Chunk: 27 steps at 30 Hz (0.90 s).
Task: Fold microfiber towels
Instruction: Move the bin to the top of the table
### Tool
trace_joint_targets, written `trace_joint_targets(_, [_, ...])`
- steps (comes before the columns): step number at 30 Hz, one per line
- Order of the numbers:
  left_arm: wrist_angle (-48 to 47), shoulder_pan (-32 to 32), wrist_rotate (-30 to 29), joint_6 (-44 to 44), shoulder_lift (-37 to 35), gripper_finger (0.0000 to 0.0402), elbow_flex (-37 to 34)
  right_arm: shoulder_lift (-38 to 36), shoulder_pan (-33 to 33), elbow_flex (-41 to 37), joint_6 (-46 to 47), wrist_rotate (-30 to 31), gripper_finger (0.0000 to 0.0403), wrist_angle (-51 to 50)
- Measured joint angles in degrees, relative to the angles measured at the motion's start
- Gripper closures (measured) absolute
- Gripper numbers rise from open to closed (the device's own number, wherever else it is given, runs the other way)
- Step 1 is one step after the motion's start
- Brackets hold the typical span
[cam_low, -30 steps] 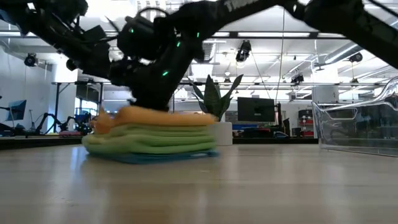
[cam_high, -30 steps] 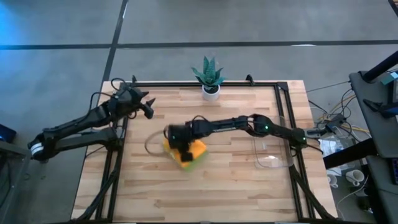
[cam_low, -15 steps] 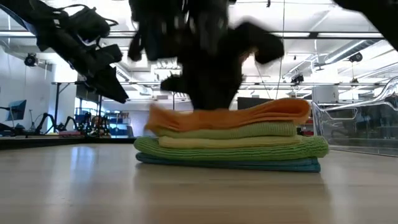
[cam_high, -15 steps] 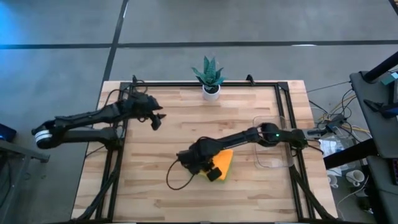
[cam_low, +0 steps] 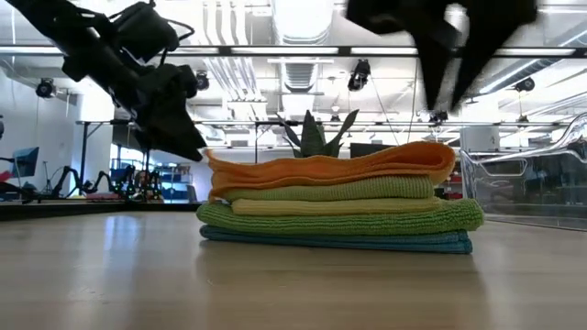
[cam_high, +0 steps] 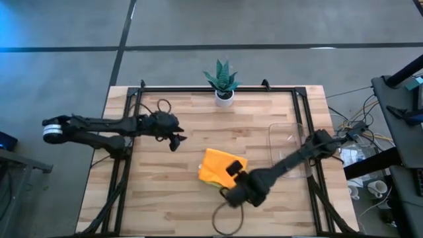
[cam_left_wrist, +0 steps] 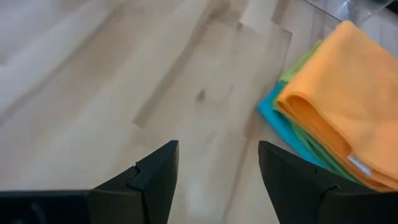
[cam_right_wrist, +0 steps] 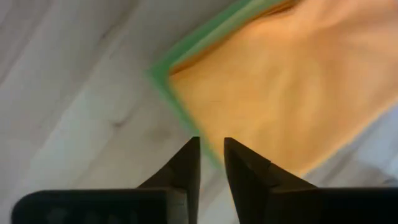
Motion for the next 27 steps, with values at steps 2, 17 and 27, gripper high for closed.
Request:
trace_joint_targets(2, [2.8,-3.4,-2.2,-1.9,2.3,0.0196,-0.1,-1.4,2.3,-4.4,2.1,0.1,0.0319,2.6])
trace_joint_targets(17, [17.2,-19.7,-0.5,-26.1,15.1,0.0167,2.6,-3.4,11.3,-21.4,5.8,18.0,0.0173,14.4])
trace_joint_targets(27, [19.6,-19.6,-0.2,-25.7,16.5,0.0103,3.7,-11.1,10.7,-19.4,21.7,18.3,0.0172,1.2])
